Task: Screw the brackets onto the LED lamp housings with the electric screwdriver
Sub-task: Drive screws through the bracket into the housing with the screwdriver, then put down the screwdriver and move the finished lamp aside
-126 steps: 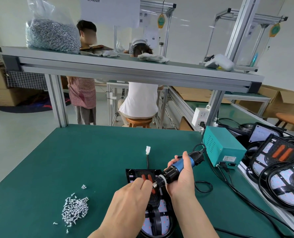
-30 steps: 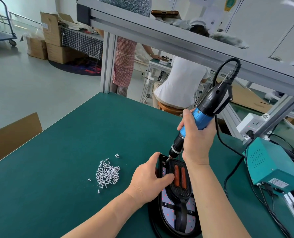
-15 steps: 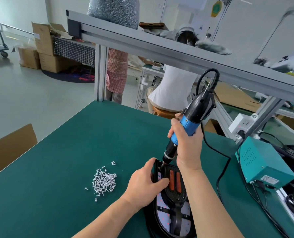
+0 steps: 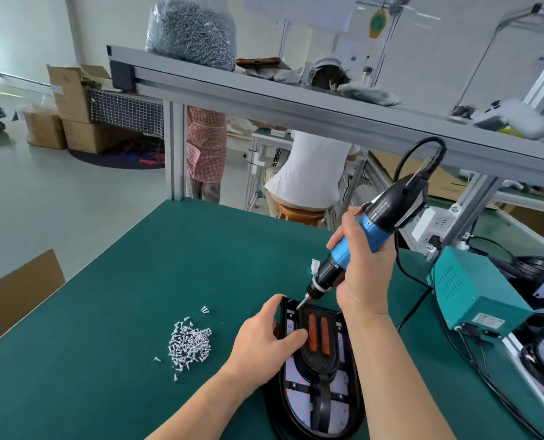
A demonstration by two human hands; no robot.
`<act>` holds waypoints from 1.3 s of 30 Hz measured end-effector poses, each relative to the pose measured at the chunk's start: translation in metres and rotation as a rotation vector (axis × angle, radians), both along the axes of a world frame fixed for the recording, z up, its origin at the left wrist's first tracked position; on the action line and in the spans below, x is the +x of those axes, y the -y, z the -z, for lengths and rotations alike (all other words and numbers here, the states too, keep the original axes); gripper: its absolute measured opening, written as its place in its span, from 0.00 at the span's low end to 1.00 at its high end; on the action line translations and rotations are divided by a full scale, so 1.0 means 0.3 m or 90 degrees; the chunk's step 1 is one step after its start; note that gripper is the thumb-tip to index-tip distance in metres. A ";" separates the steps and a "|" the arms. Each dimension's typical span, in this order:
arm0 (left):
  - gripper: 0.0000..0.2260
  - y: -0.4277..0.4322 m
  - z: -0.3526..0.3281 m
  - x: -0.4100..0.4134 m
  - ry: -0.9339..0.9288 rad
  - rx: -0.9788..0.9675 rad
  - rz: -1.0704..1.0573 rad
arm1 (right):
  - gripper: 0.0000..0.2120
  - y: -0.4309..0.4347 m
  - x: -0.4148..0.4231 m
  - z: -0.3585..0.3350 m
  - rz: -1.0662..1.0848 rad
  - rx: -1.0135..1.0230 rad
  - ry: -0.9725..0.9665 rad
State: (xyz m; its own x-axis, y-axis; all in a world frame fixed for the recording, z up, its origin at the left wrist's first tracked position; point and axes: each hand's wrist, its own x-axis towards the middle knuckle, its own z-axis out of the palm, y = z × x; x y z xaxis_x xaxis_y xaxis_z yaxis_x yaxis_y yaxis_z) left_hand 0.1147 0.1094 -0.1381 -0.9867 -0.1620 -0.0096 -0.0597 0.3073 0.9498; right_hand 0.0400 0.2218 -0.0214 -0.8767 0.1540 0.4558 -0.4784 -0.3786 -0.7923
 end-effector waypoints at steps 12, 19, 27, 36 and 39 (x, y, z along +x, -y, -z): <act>0.38 -0.012 0.007 -0.004 -0.055 0.054 -0.033 | 0.17 -0.312 -0.081 0.088 0.154 -0.003 0.380; 0.30 -0.025 0.012 -0.016 -0.075 0.016 -0.102 | 0.19 -0.448 -0.134 0.264 0.140 0.124 0.531; 0.22 -0.029 0.028 -0.016 -0.105 -0.045 -0.151 | 0.16 -0.388 -0.114 0.341 0.277 0.517 0.492; 0.16 -0.040 0.013 -0.024 -0.099 -0.156 -0.169 | 0.35 -0.347 -0.073 0.345 0.344 0.769 0.424; 0.14 -0.041 0.014 -0.027 -0.091 -0.154 -0.165 | 0.33 -0.333 -0.047 0.318 0.363 0.843 0.352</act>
State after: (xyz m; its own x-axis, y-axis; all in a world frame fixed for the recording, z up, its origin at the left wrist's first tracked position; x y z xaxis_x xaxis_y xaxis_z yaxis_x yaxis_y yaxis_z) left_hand 0.1065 0.1216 -0.1424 -0.9011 -0.3873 0.1948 -0.0365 0.5156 0.8560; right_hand 0.0259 0.3218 -0.1169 -0.9437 0.2772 0.1805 0.1465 0.8395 -0.5233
